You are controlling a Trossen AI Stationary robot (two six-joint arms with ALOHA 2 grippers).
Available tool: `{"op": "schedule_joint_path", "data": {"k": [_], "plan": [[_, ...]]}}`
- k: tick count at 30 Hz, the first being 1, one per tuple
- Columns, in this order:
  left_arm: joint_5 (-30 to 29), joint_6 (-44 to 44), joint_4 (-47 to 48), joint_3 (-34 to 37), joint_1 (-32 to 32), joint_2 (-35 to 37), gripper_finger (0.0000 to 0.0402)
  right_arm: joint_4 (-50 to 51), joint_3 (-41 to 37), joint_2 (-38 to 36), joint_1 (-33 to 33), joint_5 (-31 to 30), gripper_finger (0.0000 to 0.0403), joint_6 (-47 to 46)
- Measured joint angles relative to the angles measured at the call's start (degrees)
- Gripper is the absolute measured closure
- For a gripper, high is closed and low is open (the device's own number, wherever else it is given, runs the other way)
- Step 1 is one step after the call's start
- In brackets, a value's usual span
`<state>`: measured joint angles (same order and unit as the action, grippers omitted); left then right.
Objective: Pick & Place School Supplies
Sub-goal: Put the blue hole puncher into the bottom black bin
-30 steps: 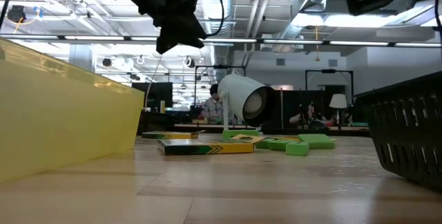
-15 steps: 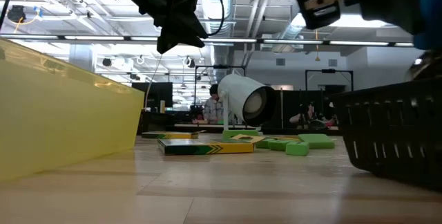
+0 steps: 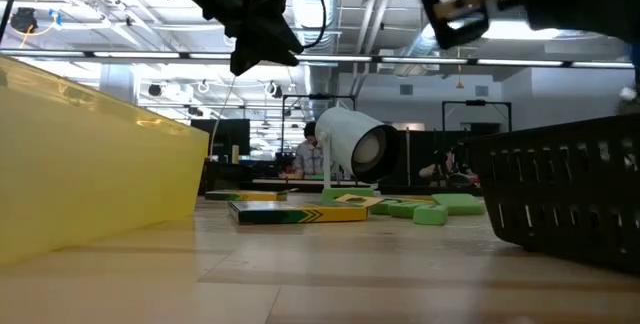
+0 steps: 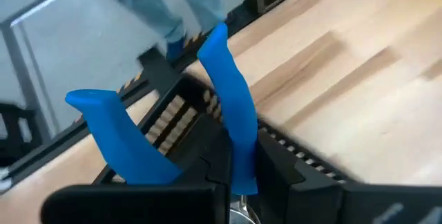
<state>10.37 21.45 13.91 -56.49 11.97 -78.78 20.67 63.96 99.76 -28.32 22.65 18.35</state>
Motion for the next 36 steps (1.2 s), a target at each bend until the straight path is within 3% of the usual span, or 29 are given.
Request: {"op": "schedule_joint_path", "data": {"k": [11,30,32,36], "plan": [[-0.4,-0.2,0.1,0.0,0.0,0.0,0.0302,0.2,0.2,6.9,0.3,-2.8,0.0374,4.1],[-0.3,-0.2,0.0,0.0,0.0,0.0,0.0302,3.6,0.2,7.0,4.5,-7.3,0.0374,7.4],[-0.3,-0.2,0.0,0.0,0.0,0.0,0.0302,3.7,0.2,7.0,4.9,-7.2,0.0357,5.4],[-0.3,-0.2,0.0,0.0,0.0,0.0,0.0302,5.8,-0.4,7.7,6.0,-7.5,0.0274,3.4]]}}
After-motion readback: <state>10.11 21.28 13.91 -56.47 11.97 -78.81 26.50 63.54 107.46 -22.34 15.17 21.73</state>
